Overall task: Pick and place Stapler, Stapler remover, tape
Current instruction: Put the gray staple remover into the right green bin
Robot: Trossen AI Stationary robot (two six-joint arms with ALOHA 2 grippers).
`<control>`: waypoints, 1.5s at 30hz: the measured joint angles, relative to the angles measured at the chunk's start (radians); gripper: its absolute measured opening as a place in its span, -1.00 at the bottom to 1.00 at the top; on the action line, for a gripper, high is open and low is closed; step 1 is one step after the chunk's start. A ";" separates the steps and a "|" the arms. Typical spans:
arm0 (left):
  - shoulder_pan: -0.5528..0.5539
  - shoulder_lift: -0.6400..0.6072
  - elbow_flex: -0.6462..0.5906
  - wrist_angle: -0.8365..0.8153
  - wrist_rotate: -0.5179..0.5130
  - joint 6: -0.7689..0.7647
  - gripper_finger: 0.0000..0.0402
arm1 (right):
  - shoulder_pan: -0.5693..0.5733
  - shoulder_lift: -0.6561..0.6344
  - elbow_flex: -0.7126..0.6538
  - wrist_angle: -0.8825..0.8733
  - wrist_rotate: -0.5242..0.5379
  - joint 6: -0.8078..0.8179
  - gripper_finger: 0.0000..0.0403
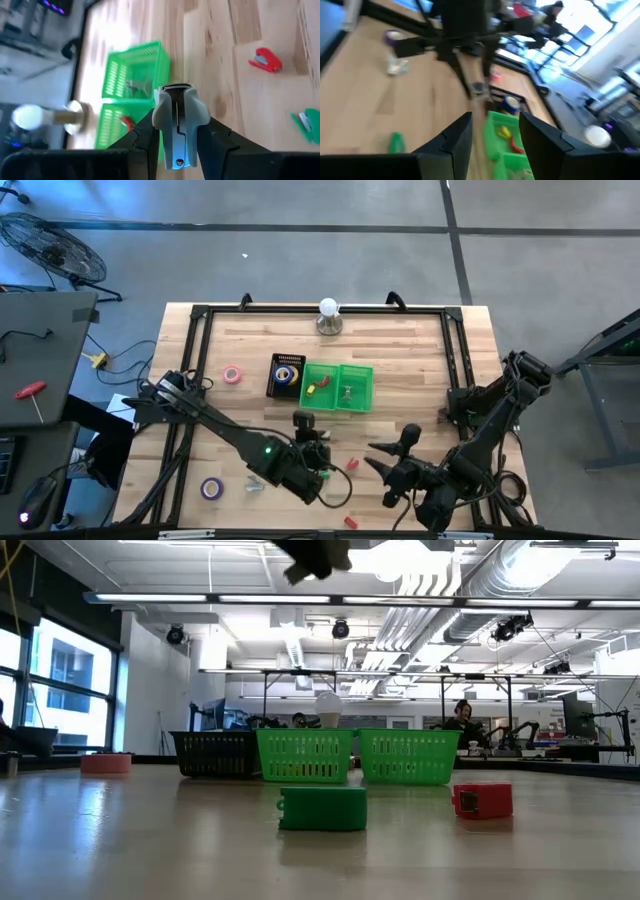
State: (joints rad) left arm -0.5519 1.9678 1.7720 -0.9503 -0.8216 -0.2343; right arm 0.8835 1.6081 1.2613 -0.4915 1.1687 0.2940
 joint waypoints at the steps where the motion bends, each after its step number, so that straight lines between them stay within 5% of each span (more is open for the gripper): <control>1: -0.002 0.000 0.004 0.013 -0.004 0.019 -0.54 | 0.000 0.000 0.000 0.030 -0.029 -0.038 -0.24; 7: -0.006 0.000 0.015 0.072 -0.007 0.078 -0.54 | -0.003 0.000 0.000 0.175 -0.157 -0.181 -0.19; 23: -0.013 -0.002 0.015 0.192 0.025 0.196 -0.54 | -0.133 0.002 0.000 0.182 -0.368 -0.136 0.36; 28: -0.012 -0.002 0.015 0.211 0.026 0.207 -0.54 | -0.169 0.002 0.000 0.181 -0.451 -0.136 0.37; 45: -0.012 -0.003 0.015 0.279 0.073 0.260 -0.54 | -0.230 0.003 0.000 0.133 -0.496 -0.093 0.36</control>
State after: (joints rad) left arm -0.5636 1.9652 1.7866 -0.6716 -0.7490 0.0257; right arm 0.6537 1.6108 1.2613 -0.3584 0.6728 0.2011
